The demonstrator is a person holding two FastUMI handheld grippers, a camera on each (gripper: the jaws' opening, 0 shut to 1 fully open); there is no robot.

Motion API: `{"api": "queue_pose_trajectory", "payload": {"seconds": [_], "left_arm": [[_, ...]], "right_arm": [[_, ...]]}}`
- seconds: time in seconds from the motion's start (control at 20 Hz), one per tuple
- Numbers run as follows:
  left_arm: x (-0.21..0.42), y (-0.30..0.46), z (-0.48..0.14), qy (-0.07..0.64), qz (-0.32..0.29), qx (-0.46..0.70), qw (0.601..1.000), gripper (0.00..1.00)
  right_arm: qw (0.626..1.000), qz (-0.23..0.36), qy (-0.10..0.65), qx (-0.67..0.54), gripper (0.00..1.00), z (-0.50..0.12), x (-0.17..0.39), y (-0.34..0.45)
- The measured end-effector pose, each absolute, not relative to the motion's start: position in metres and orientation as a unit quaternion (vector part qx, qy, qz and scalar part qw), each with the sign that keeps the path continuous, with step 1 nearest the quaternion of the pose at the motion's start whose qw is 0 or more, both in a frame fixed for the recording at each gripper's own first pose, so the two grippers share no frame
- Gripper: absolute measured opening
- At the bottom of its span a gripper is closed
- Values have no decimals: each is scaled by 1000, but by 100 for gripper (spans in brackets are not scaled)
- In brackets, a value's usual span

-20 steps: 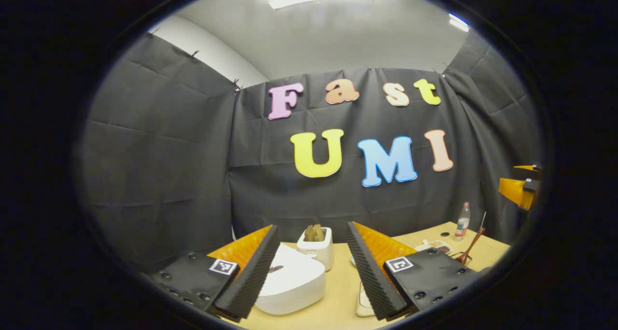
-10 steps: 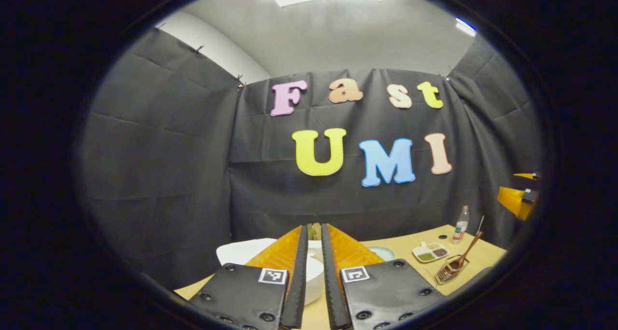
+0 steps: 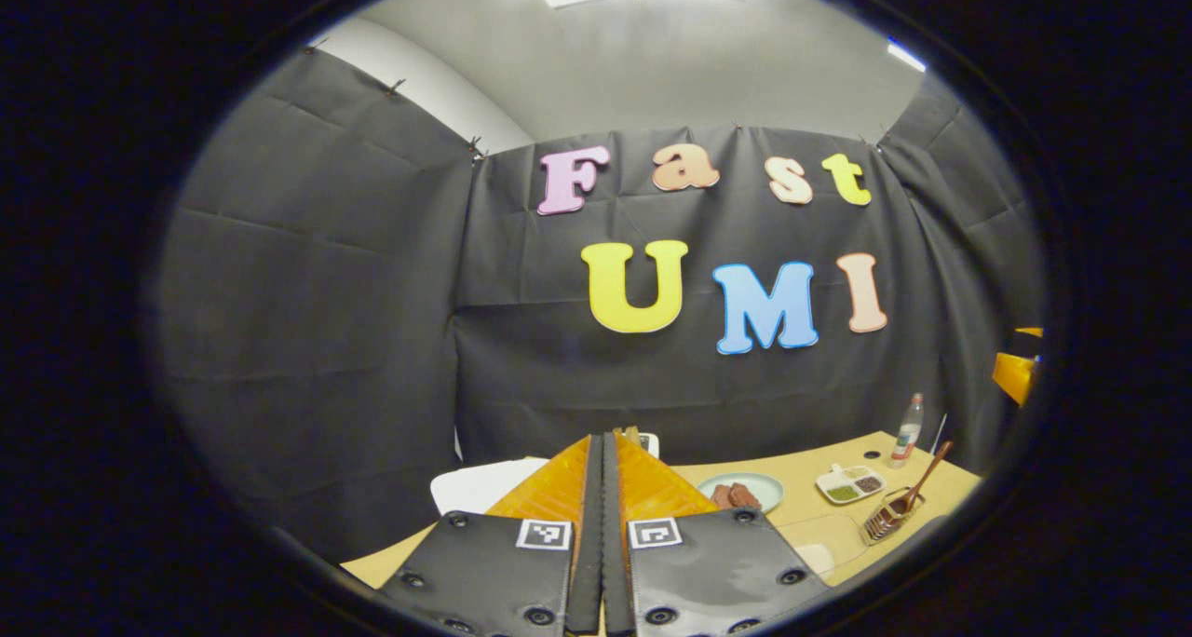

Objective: Close the left gripper, press the button to open the rice cooker; take a wooden spoon from the chopstick holder with the right hand, scoop a spoonful of rice and pour it into the rice cooker, then put the wooden spoon back into the chopstick holder.

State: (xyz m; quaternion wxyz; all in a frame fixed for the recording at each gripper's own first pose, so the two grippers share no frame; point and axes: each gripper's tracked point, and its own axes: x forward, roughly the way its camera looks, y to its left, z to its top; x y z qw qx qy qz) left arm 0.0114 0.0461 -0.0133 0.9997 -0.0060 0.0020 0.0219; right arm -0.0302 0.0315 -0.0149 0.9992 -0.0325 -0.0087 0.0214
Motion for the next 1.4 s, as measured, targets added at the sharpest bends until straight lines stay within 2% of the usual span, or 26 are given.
{"api": "queue_pose_trajectory", "payload": {"seconds": [0.35,0.55,0.75,1.15,1.25,1.4], "left_arm": [[66,82,-59,43,19,-12,999,8],[97,95,-99,90,8,-35,995,11],[128,105,-148,141,6,-50,989,8],[149,110,-205,198,5,-52,979,9],[148,107,-213,206,0,-52,977,11],[149,107,-215,207,7,-38,978,9]], "right_arm": [[999,-8,-7,-48,96,-12,-39,29],[998,-17,2,-63,96,-15,-41,32],[998,-23,11,-62,96,-20,-43,34],[997,-42,24,-61,96,-23,-47,22],[997,-45,25,-65,96,-24,-48,18],[996,-49,30,-65,96,-28,-47,13]]}}
